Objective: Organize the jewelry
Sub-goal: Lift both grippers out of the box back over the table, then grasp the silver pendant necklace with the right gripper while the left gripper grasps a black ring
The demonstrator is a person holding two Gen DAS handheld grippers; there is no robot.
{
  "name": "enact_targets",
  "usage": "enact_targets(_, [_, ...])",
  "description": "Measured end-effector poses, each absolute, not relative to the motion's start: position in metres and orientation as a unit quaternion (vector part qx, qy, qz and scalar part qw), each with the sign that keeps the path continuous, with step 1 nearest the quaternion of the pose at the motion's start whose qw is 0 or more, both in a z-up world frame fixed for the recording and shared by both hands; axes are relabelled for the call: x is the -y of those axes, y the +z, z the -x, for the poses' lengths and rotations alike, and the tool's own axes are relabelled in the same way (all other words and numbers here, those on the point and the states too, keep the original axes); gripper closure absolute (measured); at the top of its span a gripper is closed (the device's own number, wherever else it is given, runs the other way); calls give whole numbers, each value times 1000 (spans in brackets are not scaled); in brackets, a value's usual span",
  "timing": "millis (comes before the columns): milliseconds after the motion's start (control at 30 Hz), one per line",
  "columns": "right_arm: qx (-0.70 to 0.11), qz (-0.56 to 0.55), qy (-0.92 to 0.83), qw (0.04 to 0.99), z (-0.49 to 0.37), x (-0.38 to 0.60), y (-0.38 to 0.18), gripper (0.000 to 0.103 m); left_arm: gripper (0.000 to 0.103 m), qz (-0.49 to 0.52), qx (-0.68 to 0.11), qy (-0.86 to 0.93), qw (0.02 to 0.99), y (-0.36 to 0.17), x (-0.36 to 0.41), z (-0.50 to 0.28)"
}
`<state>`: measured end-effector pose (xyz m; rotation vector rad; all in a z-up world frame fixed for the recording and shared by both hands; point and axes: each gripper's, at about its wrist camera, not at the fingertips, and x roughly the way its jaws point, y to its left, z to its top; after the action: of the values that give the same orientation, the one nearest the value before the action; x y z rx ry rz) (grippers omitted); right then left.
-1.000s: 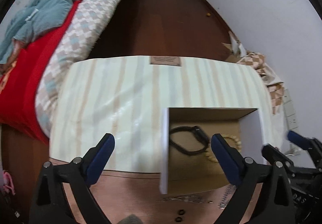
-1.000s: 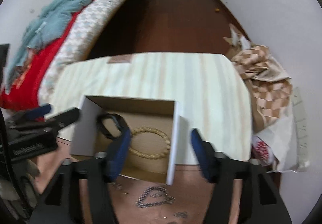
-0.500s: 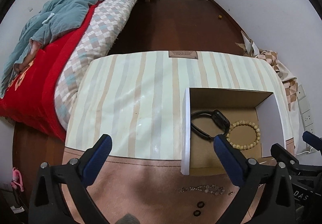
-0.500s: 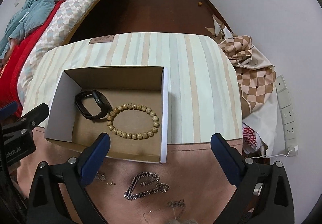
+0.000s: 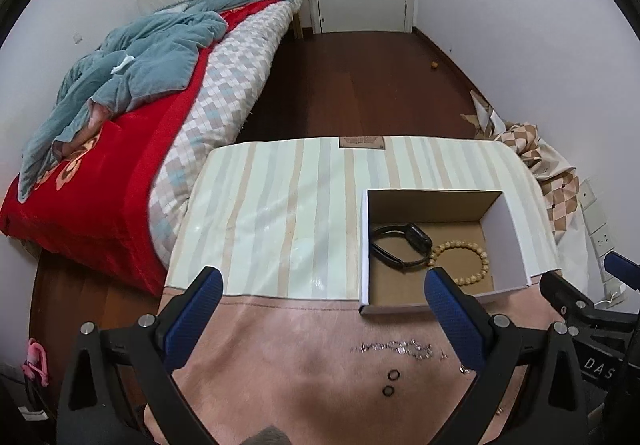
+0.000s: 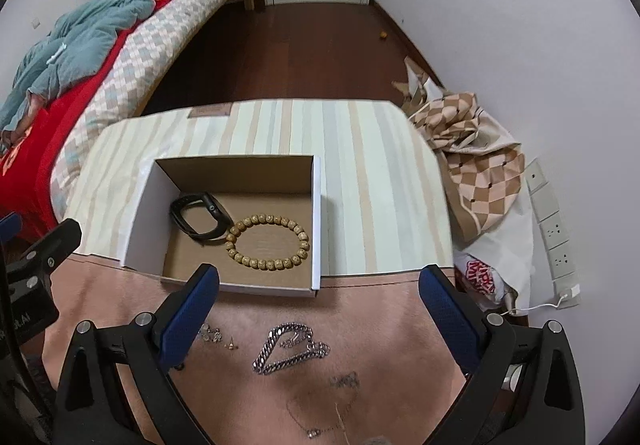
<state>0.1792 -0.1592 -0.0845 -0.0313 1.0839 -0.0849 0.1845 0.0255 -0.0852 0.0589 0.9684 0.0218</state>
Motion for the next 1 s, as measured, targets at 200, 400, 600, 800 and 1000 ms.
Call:
enact_targets(200, [-488, 19, -44, 872, -151, 157, -56, 2, 0, -27, -451, 8, 892, -67, -27, -159])
enact_targets(400, [-470, 19, -38, 881, -130, 152, -34, 2, 0, -26, -443, 4, 896, -56, -29, -141])
enact_targets(600, [-487, -18, -32, 873, -111, 164, -45, 2, 0, -20, -458, 14, 888, -70, -33, -123])
enact_targets(800, [-523, -80, -65, 846, -84, 206, -90, 2, 0, -33, -483, 37, 874, -116, -34, -103])
enact_targets(1000, [-570, -83, -90, 812, -69, 234, -151, 2, 0, -48, -523, 40, 850, -169, -28, -106])
